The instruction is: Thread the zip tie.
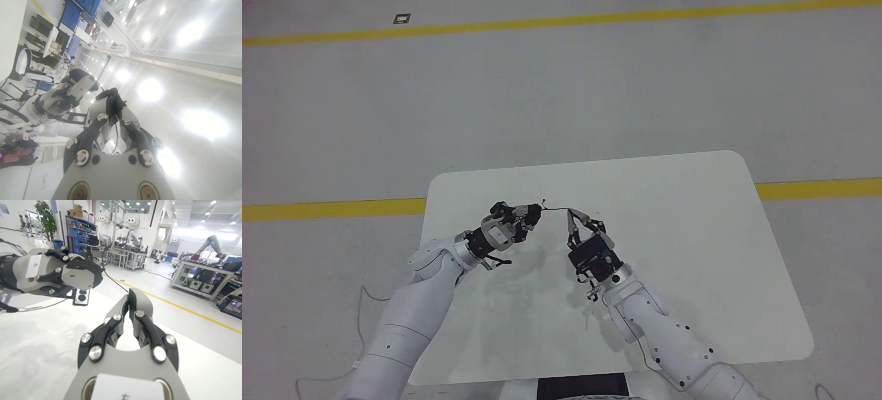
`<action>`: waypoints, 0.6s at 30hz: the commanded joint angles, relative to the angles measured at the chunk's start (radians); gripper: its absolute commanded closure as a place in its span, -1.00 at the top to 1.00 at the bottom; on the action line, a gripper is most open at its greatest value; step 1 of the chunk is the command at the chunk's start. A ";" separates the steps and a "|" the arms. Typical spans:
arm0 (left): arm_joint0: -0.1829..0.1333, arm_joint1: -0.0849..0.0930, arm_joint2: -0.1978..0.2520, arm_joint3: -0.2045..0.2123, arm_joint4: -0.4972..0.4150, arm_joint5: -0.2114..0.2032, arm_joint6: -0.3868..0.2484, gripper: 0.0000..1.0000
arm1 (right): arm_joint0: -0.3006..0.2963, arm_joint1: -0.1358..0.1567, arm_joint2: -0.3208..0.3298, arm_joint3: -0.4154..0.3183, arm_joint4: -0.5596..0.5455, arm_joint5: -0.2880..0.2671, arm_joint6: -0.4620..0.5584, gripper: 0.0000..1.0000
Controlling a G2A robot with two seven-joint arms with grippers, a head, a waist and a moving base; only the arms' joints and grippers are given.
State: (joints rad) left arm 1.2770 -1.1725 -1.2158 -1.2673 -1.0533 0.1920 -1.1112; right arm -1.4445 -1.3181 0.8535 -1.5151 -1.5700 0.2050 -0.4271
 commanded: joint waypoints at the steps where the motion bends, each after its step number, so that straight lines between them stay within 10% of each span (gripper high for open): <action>1: 0.000 0.000 0.000 0.000 0.000 0.000 0.000 -1.00 | -0.001 0.000 0.002 -0.001 0.000 0.001 -0.001 -1.00; 18: 0.000 0.000 0.000 0.000 0.000 0.000 0.000 -1.00 | -0.007 -0.002 0.012 -0.001 0.000 0.001 -0.003 -1.00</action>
State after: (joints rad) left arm 1.2770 -1.1725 -1.2158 -1.2673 -1.0533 0.1920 -1.1112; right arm -1.4513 -1.3198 0.8649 -1.5158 -1.5700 0.2056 -0.4299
